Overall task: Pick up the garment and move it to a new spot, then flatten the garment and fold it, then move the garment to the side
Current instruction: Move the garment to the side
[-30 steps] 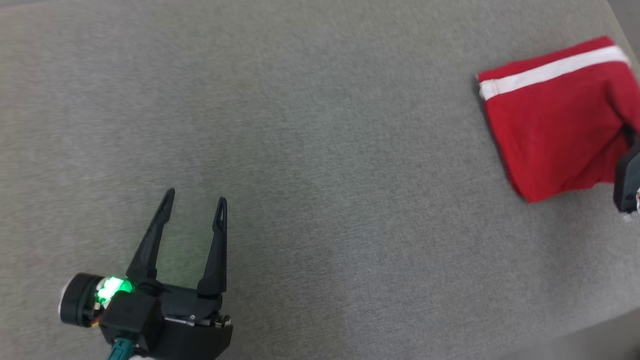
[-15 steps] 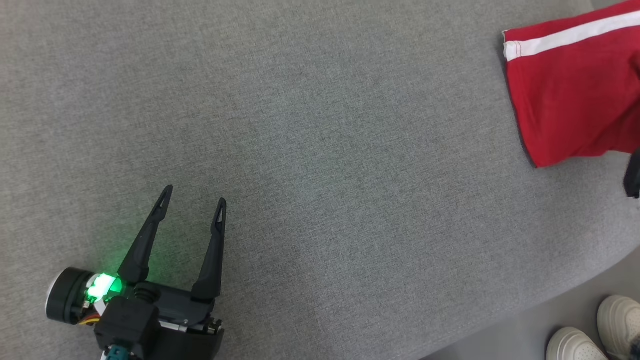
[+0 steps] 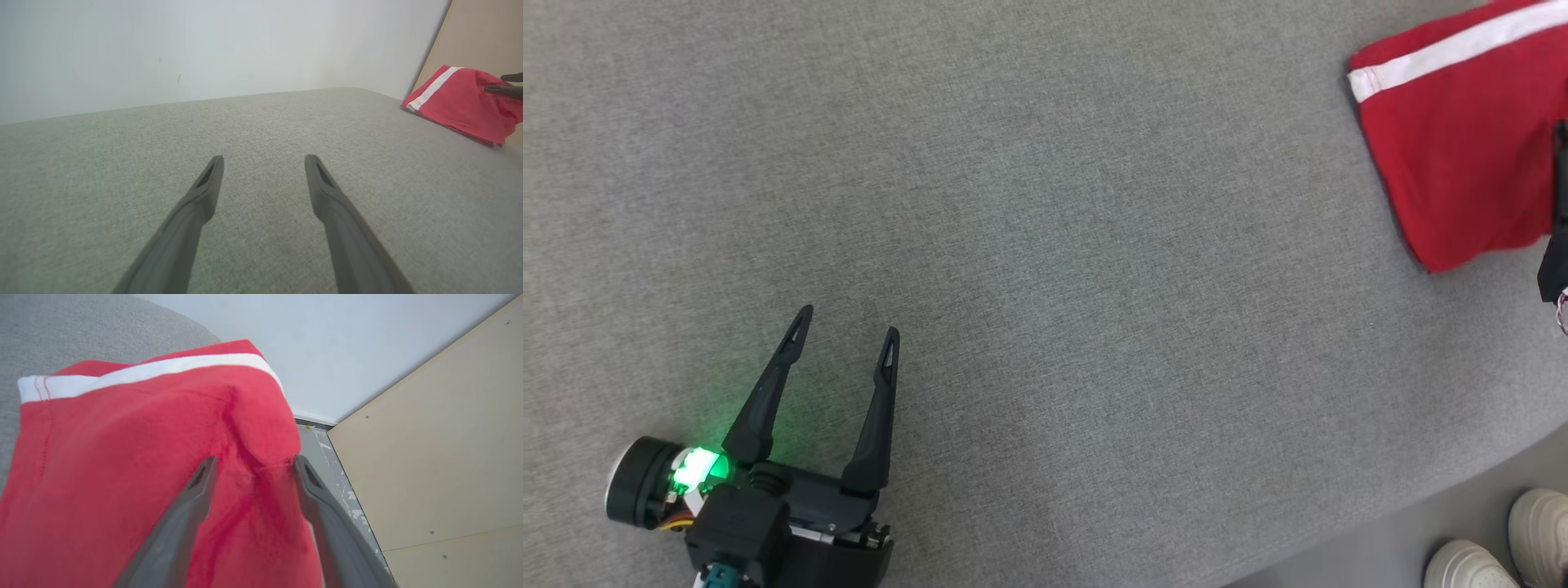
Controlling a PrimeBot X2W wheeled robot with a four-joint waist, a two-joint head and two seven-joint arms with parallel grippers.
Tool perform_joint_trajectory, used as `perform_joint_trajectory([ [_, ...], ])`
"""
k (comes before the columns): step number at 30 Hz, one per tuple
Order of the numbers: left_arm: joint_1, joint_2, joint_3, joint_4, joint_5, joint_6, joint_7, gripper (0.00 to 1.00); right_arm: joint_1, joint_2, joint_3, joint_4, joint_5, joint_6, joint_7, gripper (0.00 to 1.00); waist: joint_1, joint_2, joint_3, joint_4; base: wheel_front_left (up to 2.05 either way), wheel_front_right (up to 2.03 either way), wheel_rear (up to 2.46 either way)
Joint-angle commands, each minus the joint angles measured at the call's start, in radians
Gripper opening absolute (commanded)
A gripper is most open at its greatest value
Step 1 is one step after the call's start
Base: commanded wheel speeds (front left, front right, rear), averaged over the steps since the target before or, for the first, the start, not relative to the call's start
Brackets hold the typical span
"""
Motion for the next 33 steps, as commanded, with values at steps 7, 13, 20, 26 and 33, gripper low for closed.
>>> perform_joint_trajectory([
  [7, -0.007, -0.026, 0.002, 0.013, -0.019, 0.010, -0.003, 1.00, 0.063, 0.032, -0.020, -0.031, -0.015, -0.003, -0.046, 1.00, 0.0000, -0.0001, -0.048, 0.040, 0.00, 0.00, 0.00],
  [13, 0.009, -0.057, 0.019, 0.030, -0.049, 0.022, -0.003, 1.00, 0.176, 0.061, 0.006, -0.127, 0.057, -0.003, -0.085, 1.00, 0.0000, -0.0001, -0.126, 0.093, 0.00, 0.00, 0.00],
  [20, 0.072, -0.084, 0.078, 0.069, -0.075, 0.053, -0.003, 1.00, 0.347, 0.088, 0.044, -0.324, 0.210, -0.003, -0.098, 1.00, 0.0000, -0.0001, -0.247, 0.158, 0.00, 0.00, 0.00],
  [26, 0.138, -0.097, 0.138, 0.126, -0.099, 0.075, -0.003, 1.00, 0.484, 0.112, 0.086, -0.463, 0.271, -0.003, -0.099, 1.00, 0.0000, -0.0001, -0.357, 0.197, 0.00, 0.00, 0.00],
  [33, 0.188, -0.103, 0.193, 0.205, -0.130, 0.079, -0.003, 1.00, 0.605, 0.139, 0.112, -0.577, 0.278, -0.003, -0.078, 1.00, 0.0000, -0.0001, -0.460, 0.230, 0.00, 0.00, 0.00],
])
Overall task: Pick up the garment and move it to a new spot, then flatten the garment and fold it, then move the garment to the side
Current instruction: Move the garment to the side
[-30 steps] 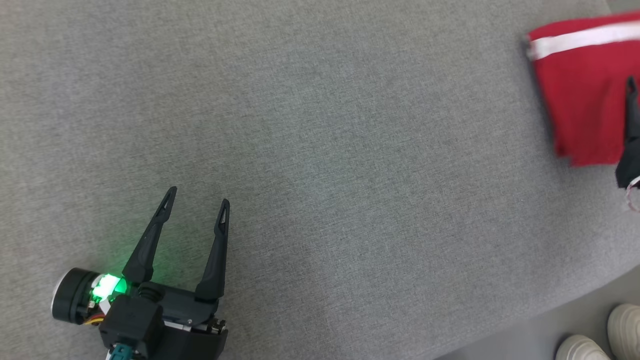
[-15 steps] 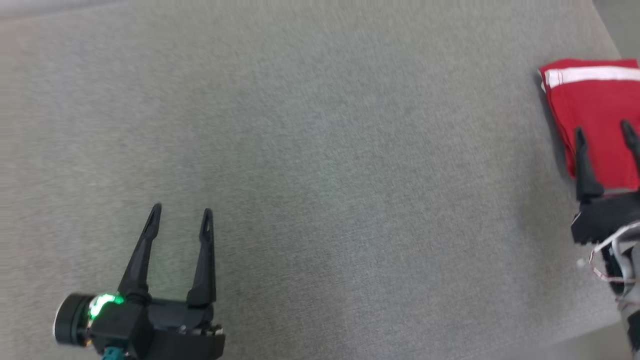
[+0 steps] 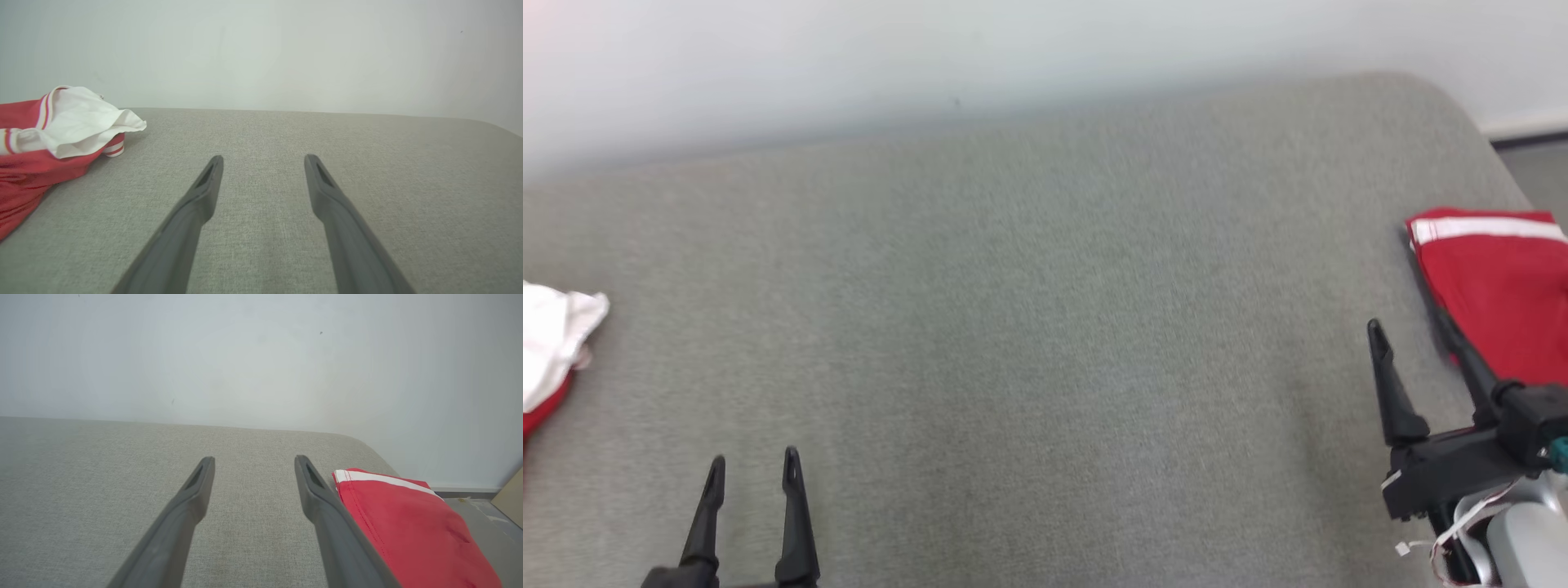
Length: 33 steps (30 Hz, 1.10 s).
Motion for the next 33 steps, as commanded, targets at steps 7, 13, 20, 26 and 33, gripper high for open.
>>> perform_joint_trajectory([
  [7, 0.067, -0.005, 0.030, 0.043, -0.010, 0.009, -0.003, 1.00, 0.095, 0.039, 0.014, -0.071, -0.008, -0.003, 0.026, 1.00, 0.0003, 0.0001, -0.158, 0.062, 0.00, 0.00, 0.00],
  [13, 0.098, -0.006, 0.052, 0.070, -0.019, 0.015, -0.003, 1.00, 0.149, 0.070, 0.028, -0.062, -0.022, -0.003, 0.020, 1.00, 0.0003, 0.0001, -0.182, 0.070, 0.00, 0.00, 0.00],
  [20, 0.126, -0.006, 0.074, 0.102, -0.003, 0.005, -0.003, 1.00, 0.183, 0.119, 0.032, -0.004, -0.034, -0.003, 0.000, 1.00, 0.0003, 0.0001, -0.200, 0.064, 0.00, 0.00, 0.00],
  [26, 0.136, -0.006, 0.073, 0.118, -0.004, 0.002, -0.003, 1.00, 0.193, 0.138, 0.042, 0.028, -0.042, -0.003, -0.009, 1.00, 0.0003, 0.0001, -0.207, 0.061, 0.00, 0.00, 0.00],
  [33, 0.131, -0.006, 0.072, 0.118, -0.011, 0.000, -0.003, 1.00, 0.183, 0.128, 0.047, 0.031, -0.037, -0.003, -0.015, 1.00, 0.0003, 0.0001, -0.204, 0.061, 0.00, 0.00, 0.00],
])
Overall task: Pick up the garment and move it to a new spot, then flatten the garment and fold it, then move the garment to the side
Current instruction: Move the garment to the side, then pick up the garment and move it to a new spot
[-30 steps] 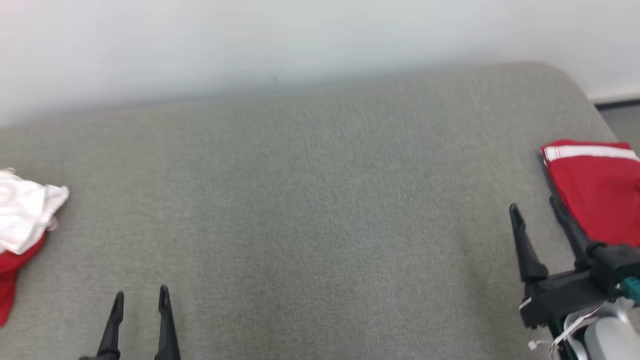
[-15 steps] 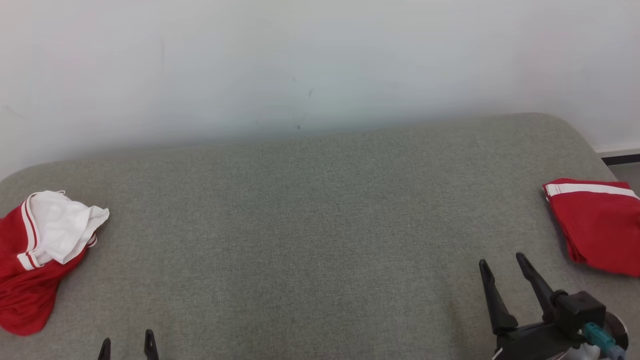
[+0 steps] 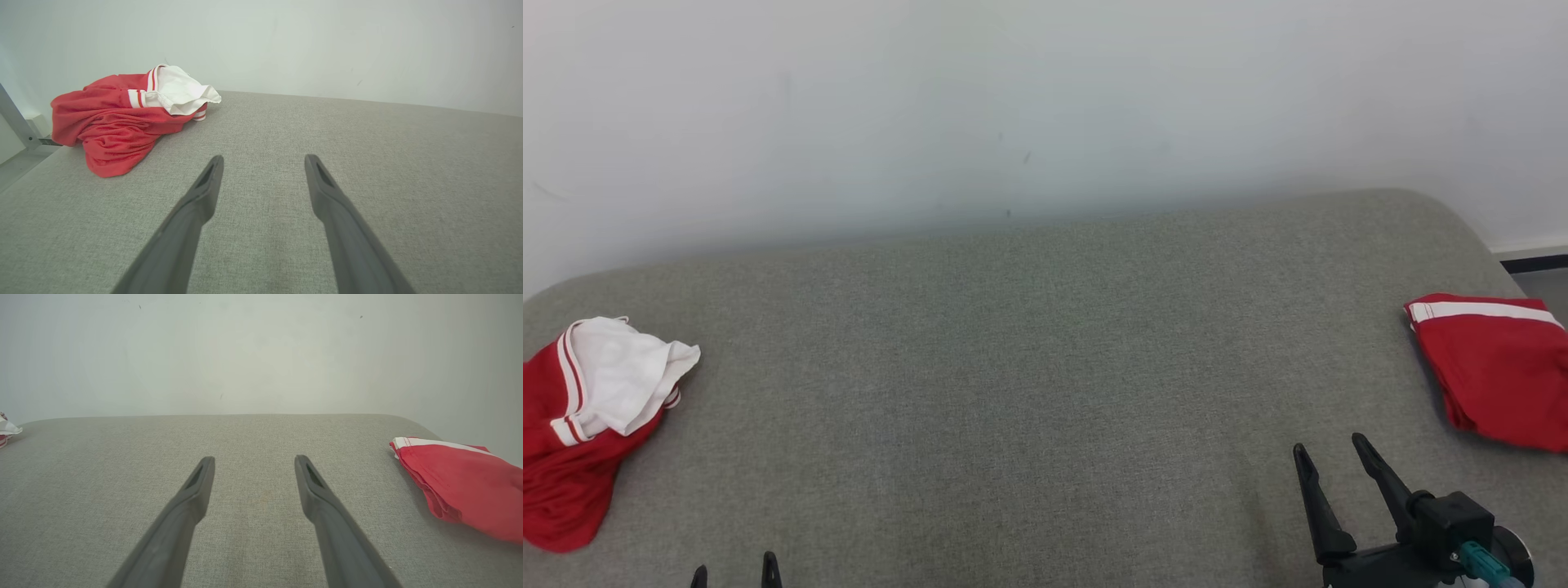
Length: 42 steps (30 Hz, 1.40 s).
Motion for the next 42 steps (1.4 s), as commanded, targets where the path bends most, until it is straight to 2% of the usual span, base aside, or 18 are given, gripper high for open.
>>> perform_joint_trajectory([
  [1, 0.001, -0.001, 0.004, -0.001, 0.000, -0.002, -0.003, 1.00, -0.002, -0.007, 0.001, -0.002, -0.001, -0.003, -0.005, 1.00, 0.0000, 0.0000, 0.002, 0.001, 0.00, 0.00, 0.00],
  [23, -0.016, -0.001, 0.010, 0.010, 0.005, -0.014, -0.003, 1.00, 0.010, -0.009, 0.012, -0.003, 0.009, -0.003, -0.009, 1.00, 0.0000, 0.0000, -0.001, 0.036, 0.00, 0.00, 0.00],
  [29, -0.011, -0.001, 0.017, 0.000, 0.007, -0.008, -0.003, 1.00, 0.012, -0.005, 0.033, -0.004, 0.010, -0.003, -0.009, 1.00, 0.0000, 0.0000, -0.015, 0.100, 0.00, 0.00, 0.00],
  [42, 0.018, -0.001, 0.041, -0.007, 0.029, -0.013, -0.003, 1.00, 0.024, 0.017, 0.061, -0.002, 0.019, -0.003, -0.009, 1.00, 0.0000, 0.0000, -0.039, 0.300, 0.00, 0.00, 0.00],
])
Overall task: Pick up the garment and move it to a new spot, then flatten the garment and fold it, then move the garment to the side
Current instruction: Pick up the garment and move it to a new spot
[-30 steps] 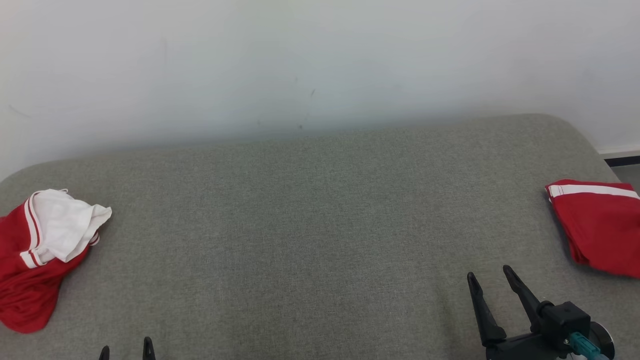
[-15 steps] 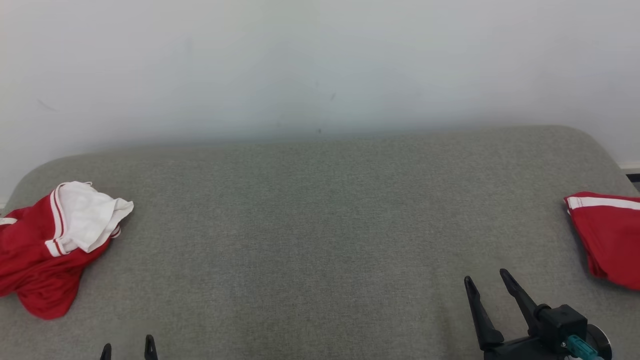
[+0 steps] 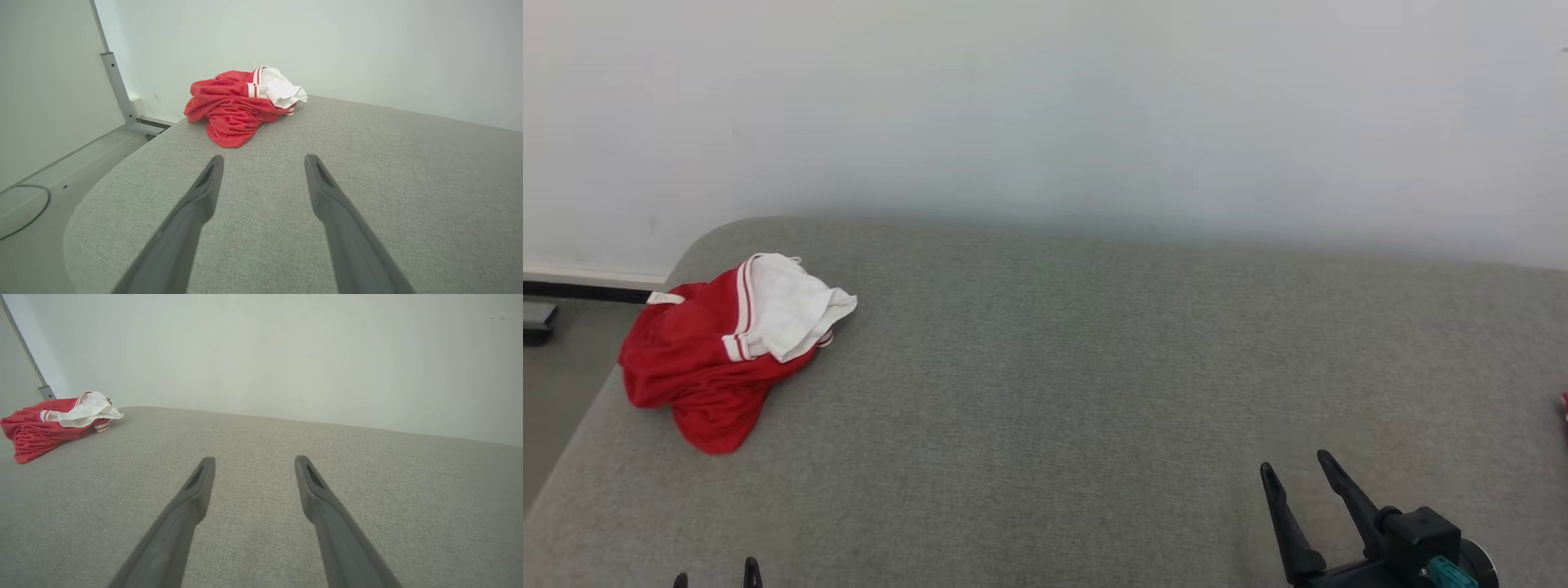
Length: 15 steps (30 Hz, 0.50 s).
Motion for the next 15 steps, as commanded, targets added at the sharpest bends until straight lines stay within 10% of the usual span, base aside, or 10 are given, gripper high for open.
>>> perform_joint_trajectory([
  [1, 0.014, -0.001, 0.010, -0.009, 0.015, -0.002, -0.003, 1.00, 0.010, 0.008, 0.006, 0.001, 0.002, -0.003, -0.004, 1.00, 0.0000, 0.0000, -0.015, 0.086, 0.00, 0.00, 0.00],
  [15, 0.039, -0.001, 0.053, -0.022, 0.034, -0.016, -0.003, 1.00, 0.017, 0.036, 0.037, 0.006, 0.014, -0.003, -0.003, 1.00, 0.0000, 0.0000, -0.028, 0.261, 0.00, 0.00, 0.00],
])
